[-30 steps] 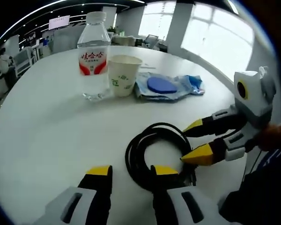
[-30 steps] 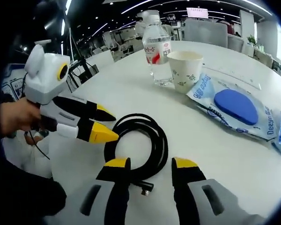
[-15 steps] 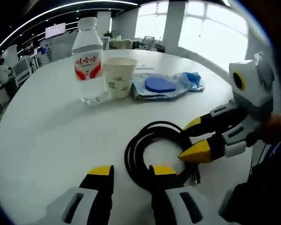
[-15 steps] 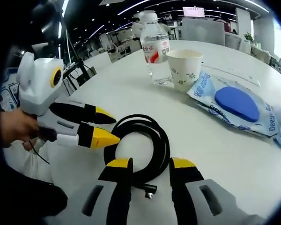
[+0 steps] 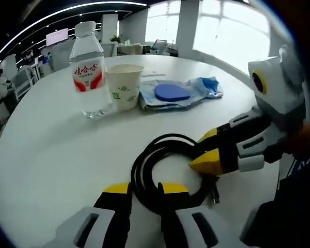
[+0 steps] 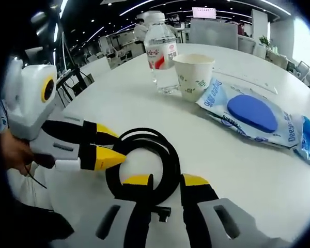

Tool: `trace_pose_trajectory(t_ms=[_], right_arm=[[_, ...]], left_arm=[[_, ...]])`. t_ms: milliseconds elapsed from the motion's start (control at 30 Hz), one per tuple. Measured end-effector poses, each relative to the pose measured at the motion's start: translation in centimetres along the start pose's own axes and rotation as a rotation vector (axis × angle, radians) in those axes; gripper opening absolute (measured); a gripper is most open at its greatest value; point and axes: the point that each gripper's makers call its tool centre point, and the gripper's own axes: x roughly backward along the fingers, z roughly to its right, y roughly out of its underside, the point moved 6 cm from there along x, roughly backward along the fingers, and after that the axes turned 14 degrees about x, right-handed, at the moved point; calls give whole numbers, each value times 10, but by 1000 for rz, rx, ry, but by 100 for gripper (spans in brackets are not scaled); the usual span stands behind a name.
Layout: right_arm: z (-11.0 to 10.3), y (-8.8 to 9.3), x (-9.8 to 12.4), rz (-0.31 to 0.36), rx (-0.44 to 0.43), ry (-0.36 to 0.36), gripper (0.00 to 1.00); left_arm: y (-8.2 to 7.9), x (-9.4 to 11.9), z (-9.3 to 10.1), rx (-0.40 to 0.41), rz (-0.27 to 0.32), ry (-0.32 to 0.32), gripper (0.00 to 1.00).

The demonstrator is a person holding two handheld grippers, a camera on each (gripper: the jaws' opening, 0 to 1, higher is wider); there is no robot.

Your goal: Arrange the tabletop items into an orderly group along one side of the table until the central work area is clear of visible clutter.

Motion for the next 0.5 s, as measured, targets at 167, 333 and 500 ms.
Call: trace_pose_trajectory(t_ms=[167, 333, 500], right_arm=[[3, 0, 0, 1, -33, 11, 13], [6, 0, 0, -1, -38, 0, 9], [6, -1, 2, -1, -35, -11, 5]], left_arm=[[2, -1, 0, 13, 9, 4, 13], [1, -1, 0, -4, 7, 6, 10], [-2, 3, 2, -69, 13, 3, 6]])
